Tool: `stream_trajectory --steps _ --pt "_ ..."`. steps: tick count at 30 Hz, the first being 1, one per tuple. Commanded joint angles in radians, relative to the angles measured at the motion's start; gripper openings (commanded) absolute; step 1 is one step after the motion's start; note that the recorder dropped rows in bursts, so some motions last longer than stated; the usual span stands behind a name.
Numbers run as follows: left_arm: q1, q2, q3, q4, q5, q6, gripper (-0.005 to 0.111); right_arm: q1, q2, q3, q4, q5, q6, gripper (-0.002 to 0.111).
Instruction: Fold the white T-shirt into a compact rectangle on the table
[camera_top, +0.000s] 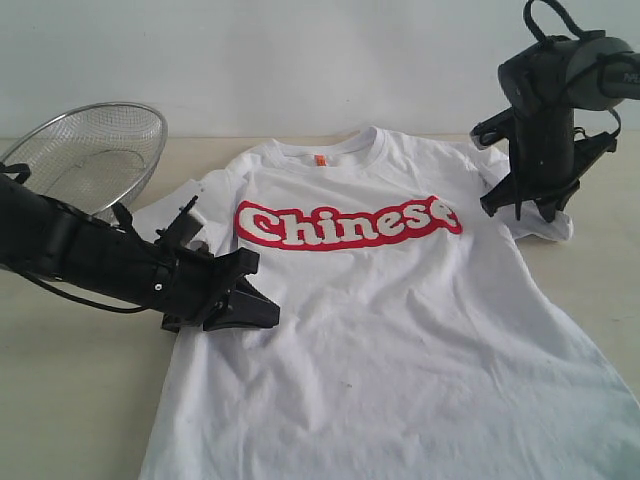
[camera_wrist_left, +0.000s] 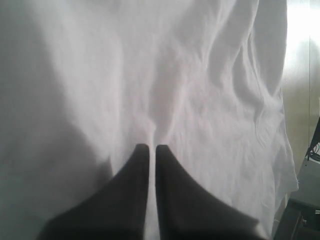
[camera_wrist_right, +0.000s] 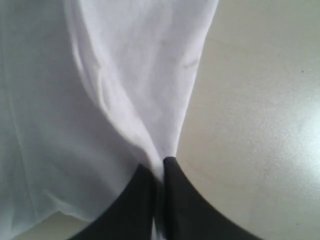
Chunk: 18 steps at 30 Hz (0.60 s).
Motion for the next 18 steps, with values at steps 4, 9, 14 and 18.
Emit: stream_trajectory --steps 4,9,14,18 --pt "-0.004 0.015 0.001 0.007 -0.004 -0.006 0.005 -0.001 -0.060 -0.005 0.007 -0.034 -0.010 0.000" --pt "-0.004 0.015 0.001 0.005 -0.011 -0.006 0.005 -0.001 -0.113 -0.005 0.177 -0.044 -0.132 0.000" --pt "-0.004 0.015 0.001 0.005 -0.011 -0.006 0.005 0.041 -0.119 -0.005 0.276 -0.017 -0.260 0.000" --pt "-0.004 0.015 0.001 0.005 -0.009 -0.006 0.005 0.105 -0.119 -0.005 0.274 -0.026 -0.282 0.000"
